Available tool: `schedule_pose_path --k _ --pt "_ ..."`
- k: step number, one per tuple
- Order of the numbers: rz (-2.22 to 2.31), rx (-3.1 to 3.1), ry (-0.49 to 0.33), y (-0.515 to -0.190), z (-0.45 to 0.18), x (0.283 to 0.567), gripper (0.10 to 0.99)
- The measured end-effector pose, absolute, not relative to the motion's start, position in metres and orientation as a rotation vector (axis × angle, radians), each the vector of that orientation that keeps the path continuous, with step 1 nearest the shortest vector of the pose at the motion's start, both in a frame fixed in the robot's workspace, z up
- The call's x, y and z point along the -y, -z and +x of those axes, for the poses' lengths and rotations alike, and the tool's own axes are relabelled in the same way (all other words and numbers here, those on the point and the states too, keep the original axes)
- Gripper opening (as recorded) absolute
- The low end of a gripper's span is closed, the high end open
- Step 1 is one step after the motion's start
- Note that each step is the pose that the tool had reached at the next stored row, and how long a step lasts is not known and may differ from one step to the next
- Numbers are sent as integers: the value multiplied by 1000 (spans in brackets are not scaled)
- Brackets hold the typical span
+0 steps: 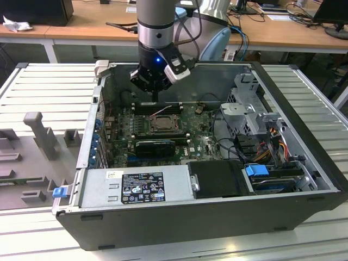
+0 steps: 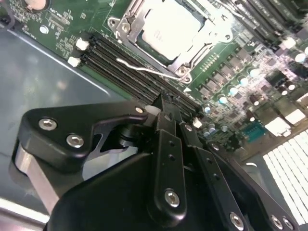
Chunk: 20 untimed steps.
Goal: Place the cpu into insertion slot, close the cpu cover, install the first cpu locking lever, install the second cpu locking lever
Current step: 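Install the first cpu locking lever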
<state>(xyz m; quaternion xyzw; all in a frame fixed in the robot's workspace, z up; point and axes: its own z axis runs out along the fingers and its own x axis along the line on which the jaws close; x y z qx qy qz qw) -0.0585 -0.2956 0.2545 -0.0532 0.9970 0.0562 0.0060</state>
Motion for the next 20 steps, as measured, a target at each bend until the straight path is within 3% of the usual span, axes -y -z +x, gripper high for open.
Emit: schedule_pose_path --k 20 --pt "-137 -3112 -175 -224 -32 291 106"
